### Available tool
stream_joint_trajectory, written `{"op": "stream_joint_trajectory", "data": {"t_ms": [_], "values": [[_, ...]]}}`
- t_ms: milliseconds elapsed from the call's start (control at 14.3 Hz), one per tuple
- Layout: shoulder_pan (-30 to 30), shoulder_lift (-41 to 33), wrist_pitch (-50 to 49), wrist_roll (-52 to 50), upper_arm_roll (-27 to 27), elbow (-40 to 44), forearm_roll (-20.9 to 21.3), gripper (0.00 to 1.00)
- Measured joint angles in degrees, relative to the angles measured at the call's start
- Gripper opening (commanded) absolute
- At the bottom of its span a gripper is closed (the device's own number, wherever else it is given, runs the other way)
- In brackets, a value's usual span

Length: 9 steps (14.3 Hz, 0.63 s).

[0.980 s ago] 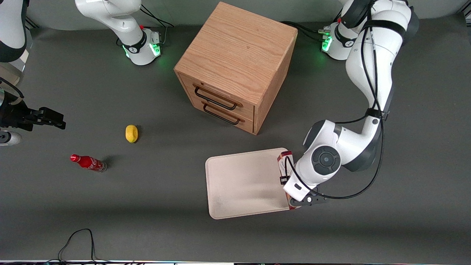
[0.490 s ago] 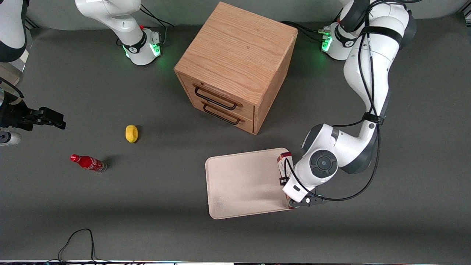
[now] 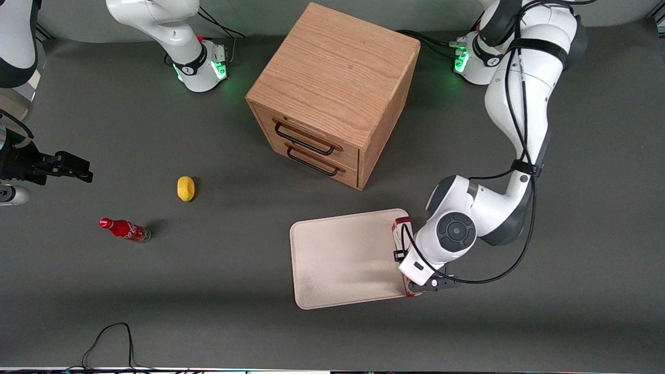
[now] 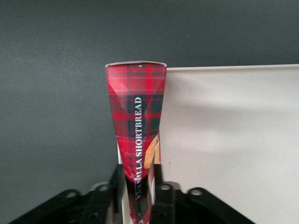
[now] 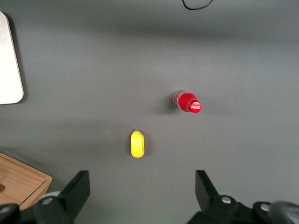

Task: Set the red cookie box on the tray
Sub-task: 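Lower the held cookie box onto the tray's edge, then open the left gripper and release the box on the tray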

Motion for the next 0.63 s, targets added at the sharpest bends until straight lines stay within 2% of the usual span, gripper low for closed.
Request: {"op": "stream_joint_trajectory", "data": {"t_ms": [420,630], "values": [[0.24,-0.27,-0.32,-0.01,0.16,0.74,0.18,1.00],[0.72,-2.10,-4.56,0.01,0.37,0.84,0.40,1.00]]}}
